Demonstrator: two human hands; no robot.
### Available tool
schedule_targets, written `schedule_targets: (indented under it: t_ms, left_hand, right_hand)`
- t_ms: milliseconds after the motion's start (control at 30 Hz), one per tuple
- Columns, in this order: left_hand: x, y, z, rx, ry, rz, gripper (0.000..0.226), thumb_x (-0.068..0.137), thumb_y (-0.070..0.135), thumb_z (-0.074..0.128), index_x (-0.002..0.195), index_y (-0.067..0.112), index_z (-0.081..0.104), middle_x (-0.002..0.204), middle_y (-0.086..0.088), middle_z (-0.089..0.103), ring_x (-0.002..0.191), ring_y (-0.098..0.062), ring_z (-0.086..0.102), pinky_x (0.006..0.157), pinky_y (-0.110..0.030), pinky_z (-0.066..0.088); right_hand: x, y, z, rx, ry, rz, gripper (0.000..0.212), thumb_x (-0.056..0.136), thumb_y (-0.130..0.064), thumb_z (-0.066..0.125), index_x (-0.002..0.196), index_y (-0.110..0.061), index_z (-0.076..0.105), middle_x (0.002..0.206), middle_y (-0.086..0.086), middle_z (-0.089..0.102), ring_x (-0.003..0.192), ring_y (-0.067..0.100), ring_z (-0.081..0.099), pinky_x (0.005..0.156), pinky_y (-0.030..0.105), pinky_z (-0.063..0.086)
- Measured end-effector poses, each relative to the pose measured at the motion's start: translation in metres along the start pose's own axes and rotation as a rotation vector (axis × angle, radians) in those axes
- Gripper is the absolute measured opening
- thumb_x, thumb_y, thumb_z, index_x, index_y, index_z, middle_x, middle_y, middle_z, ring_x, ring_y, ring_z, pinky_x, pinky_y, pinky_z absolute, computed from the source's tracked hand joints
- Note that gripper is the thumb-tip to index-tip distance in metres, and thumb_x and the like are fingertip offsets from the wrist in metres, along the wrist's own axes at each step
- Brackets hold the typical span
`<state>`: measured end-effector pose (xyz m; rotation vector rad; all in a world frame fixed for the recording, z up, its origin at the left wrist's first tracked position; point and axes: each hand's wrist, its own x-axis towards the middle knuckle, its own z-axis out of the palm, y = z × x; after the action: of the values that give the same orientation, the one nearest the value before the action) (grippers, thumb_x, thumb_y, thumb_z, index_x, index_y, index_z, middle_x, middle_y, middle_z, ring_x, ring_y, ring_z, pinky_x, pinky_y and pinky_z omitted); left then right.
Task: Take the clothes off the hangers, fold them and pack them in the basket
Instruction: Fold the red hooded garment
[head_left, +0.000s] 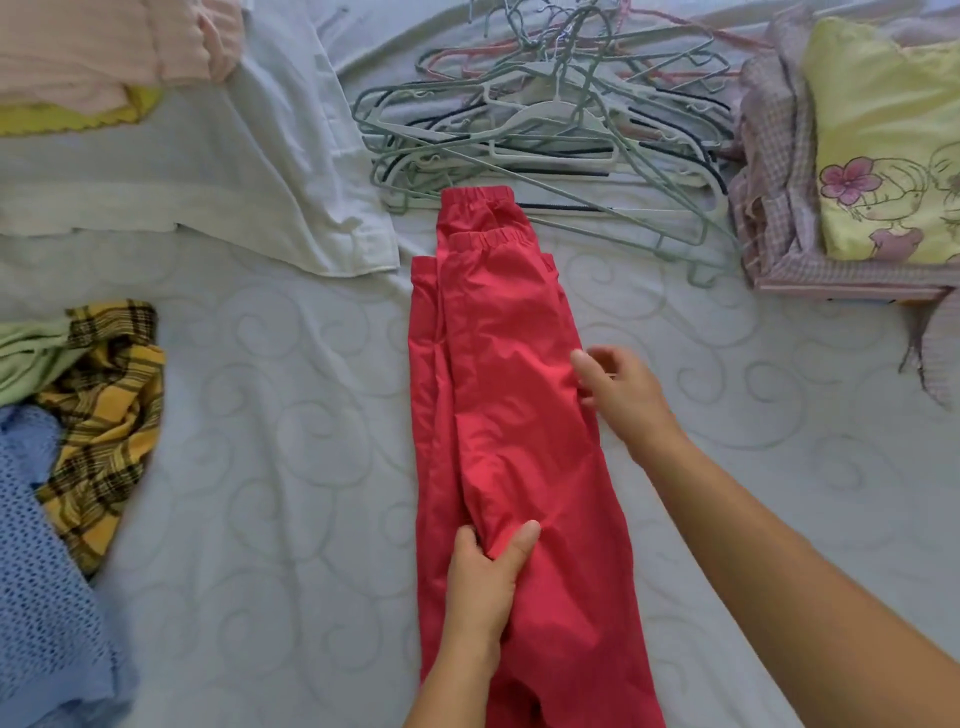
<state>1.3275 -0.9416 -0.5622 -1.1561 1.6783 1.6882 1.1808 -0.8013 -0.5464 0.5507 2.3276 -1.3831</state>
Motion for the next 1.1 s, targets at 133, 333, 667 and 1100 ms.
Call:
schedule_targets:
  t_ms: [133, 333, 667, 1100]
  left_hand:
    - [0.006, 0.001, 0.003, -0.109, -0.171, -0.056, 0.049, 0.063, 0.013, 0.085, 0.105, 0.013, 0.060, 0.098, -0.004, 0.072, 0.090, -0.020, 0.068, 0.083, -0.035, 0.054]
    - [0.017, 0.005, 0.012, 0.075, -0.057, 0.187, 0.040, 0.067, 0.012, 0.081, 0.098, 0.020, 0.056, 0.099, 0.004, 0.066, 0.090, -0.014, 0.063, 0.076, -0.009, 0.046]
    - [-0.006, -0.012, 0.031, 0.788, 0.312, 0.942, 0.074, 0.078, 0.047, 0.052, 0.138, 0.009, 0.031, 0.137, -0.013, 0.042, 0.130, -0.024, 0.035, 0.109, -0.040, 0.024]
    - [0.019, -0.048, 0.026, 1.179, 0.018, 0.840, 0.066, 0.093, 0.060, 0.022, 0.149, 0.025, 0.017, 0.156, -0.009, 0.017, 0.142, -0.023, 0.017, 0.113, -0.047, 0.010]
  right_hand:
    - [0.070, -0.038, 0.033, -0.112, 0.014, -0.013, 0.060, 0.077, -0.049, 0.069, 0.119, -0.009, 0.052, 0.112, 0.006, 0.059, 0.102, 0.022, 0.057, 0.087, 0.034, 0.046]
    - [0.105, -0.030, 0.024, -0.201, 0.314, -0.058, 0.018, 0.087, -0.029, 0.059, 0.085, -0.011, 0.059, 0.089, 0.012, 0.057, 0.095, 0.028, 0.058, 0.067, 0.028, 0.030]
    - [0.057, -0.002, 0.029, -0.450, 0.484, -0.810, 0.042, 0.094, -0.025, 0.047, 0.130, -0.004, 0.050, 0.139, 0.012, 0.042, 0.131, 0.027, 0.035, 0.113, 0.031, 0.022]
    - [0.075, 0.012, 0.060, -0.972, -0.142, -0.561, 0.075, 0.080, -0.064, 0.003, 0.148, -0.034, 0.010, 0.159, -0.001, -0.001, 0.146, 0.020, -0.005, 0.114, 0.040, -0.009]
